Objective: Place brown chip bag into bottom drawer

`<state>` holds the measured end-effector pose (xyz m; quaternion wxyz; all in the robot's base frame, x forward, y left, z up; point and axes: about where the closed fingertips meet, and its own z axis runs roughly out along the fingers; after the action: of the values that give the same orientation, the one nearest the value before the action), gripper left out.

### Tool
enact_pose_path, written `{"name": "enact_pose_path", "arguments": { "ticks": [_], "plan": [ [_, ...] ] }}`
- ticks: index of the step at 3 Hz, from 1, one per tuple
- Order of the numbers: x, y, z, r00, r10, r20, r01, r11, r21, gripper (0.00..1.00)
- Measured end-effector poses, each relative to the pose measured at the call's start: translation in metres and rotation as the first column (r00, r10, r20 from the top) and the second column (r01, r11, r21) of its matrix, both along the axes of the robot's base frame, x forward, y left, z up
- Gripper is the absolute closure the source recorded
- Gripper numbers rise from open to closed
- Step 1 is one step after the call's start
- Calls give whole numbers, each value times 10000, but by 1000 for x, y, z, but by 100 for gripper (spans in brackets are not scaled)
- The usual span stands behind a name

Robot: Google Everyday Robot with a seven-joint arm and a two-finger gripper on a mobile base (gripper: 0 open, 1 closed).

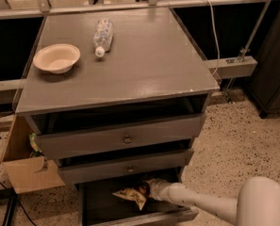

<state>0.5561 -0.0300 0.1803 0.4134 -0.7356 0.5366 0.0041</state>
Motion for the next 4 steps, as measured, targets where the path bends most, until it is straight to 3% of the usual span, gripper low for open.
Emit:
{"name": "enact_pose_path", "arguments": {
  "ticks": [2,3,4],
  "plan": [
    [18,5,-5,9985,28,543,-28,10000,-6,100],
    [19,5,-5,9985,12,555,-12,10000,-6,84],
    [19,5,-5,9984,13,558,-13,10000,-7,59]
  ]
}}
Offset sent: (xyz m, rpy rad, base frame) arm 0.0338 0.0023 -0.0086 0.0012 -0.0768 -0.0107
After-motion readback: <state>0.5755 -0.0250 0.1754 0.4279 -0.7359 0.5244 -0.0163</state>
